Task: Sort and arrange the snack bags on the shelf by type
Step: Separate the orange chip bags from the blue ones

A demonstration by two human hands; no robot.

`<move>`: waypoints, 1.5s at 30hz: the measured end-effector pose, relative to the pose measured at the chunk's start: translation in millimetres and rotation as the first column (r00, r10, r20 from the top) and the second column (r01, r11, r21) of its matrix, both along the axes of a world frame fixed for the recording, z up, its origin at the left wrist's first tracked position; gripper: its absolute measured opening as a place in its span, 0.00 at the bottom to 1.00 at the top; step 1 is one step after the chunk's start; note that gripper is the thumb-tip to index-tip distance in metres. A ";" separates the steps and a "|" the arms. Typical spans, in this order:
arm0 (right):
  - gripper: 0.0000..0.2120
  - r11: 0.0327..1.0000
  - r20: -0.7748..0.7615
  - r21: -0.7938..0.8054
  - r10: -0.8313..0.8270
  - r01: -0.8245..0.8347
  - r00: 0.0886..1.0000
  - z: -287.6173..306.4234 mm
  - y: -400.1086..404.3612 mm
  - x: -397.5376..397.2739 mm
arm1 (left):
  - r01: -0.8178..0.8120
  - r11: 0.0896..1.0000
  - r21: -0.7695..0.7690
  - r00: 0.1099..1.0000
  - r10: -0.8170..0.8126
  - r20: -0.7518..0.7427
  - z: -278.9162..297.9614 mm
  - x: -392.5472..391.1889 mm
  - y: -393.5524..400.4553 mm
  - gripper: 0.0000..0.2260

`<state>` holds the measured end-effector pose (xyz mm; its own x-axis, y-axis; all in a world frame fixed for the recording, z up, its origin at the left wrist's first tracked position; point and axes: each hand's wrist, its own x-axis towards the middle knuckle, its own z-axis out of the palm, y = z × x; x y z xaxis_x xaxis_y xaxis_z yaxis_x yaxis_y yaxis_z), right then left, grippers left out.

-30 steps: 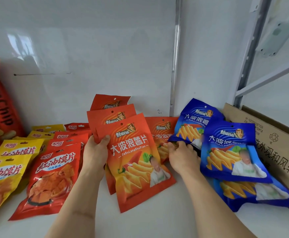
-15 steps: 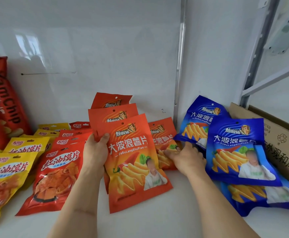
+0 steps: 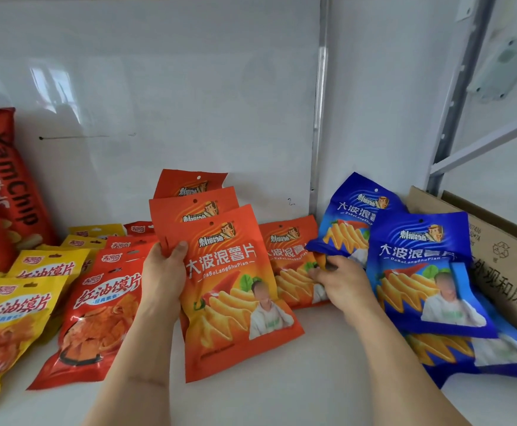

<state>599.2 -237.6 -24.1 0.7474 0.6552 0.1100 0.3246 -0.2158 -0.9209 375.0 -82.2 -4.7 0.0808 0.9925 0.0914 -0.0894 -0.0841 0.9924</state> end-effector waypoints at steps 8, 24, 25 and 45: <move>0.01 0.974 0.164 0.225 -0.032 -0.006 0.986 21.9 -23.1 -2.5 | -0.028 1.000 0.014 1.000 0.028 -0.014 3.2 -0.5 -3.5 0.03; 0.07 0.834 -0.054 0.491 -0.257 0.250 0.965 17.3 -19.2 -0.1 | -0.221 0.952 0.213 0.959 0.252 -0.130 3.6 -3.4 -2.5 0.09; 0.07 0.830 -0.065 0.499 -0.254 0.252 0.965 17.5 -19.2 -0.2 | -0.217 0.955 0.201 0.962 0.245 -0.123 3.6 -3.4 -2.0 0.08; 0.14 0.892 -0.092 -0.024 0.448 -0.452 0.889 9.6 -15.3 -34.5 | 0.081 0.981 -0.178 0.946 -0.019 0.325 8.8 1.2 -10.9 0.12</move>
